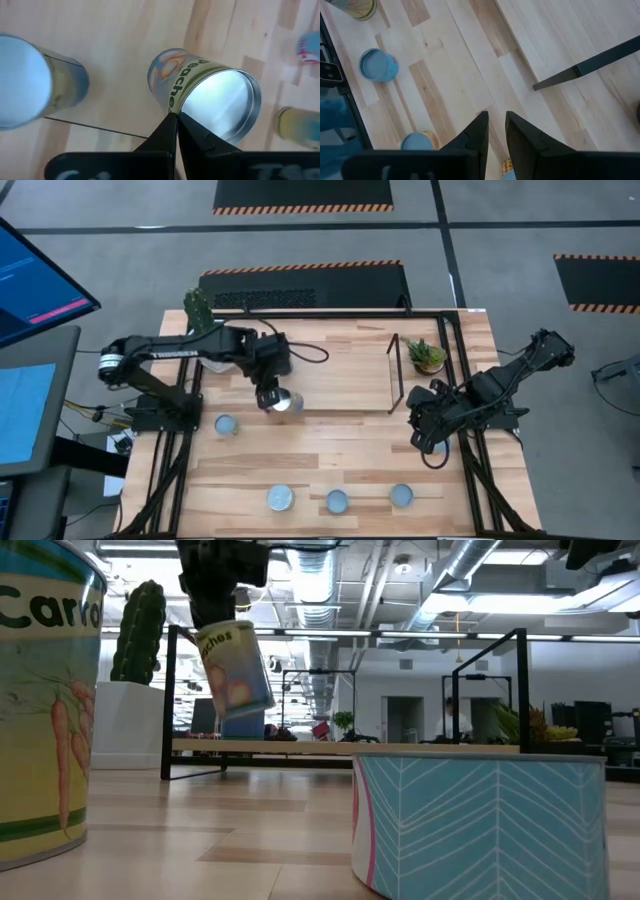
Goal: Pick and place cans onto a shelf
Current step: Put the canned peaches on the shelf, then put the canned green peas on the shelf
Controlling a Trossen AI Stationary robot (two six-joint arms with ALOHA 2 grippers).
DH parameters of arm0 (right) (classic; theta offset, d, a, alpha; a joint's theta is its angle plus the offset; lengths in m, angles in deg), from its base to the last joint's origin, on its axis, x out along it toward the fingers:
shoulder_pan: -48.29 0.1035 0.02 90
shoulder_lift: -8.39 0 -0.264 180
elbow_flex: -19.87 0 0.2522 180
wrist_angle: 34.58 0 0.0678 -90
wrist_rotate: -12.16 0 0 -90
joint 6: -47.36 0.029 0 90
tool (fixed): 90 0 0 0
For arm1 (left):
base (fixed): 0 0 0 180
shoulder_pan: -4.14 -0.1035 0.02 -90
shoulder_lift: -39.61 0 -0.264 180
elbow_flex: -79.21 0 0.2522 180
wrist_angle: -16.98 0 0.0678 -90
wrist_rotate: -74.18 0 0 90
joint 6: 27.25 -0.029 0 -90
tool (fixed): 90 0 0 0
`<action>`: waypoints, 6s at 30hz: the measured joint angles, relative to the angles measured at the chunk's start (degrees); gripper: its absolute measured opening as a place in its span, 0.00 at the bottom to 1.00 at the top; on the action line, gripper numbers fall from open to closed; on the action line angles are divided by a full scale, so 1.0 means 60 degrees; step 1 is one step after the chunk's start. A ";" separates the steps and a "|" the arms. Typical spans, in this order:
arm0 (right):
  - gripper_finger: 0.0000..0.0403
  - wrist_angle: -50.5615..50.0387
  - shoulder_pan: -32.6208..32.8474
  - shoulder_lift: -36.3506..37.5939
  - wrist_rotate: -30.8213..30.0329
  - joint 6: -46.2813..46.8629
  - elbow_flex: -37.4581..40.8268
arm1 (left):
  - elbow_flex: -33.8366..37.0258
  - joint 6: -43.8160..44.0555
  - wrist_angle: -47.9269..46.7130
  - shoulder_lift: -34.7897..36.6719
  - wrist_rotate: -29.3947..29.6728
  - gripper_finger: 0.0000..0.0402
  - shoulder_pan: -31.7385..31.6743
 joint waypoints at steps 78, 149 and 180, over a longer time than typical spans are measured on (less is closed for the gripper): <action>0.22 -0.0036 0.0000 0.0001 0.0015 0.0550 0.0000 | -0.0013 -0.0212 0.0742 -0.1054 0.3105 0.14 0.0454; 0.22 0.0296 0.0346 -0.0003 -0.0324 0.0637 0.0000 | 0.4549 0.9900 -0.0715 0.3167 0.3276 0.15 0.7445; 0.22 0.0708 0.0353 -0.0003 -0.0248 0.0637 0.0000 | 0.5096 0.8973 0.0327 0.0598 0.3221 0.14 0.7437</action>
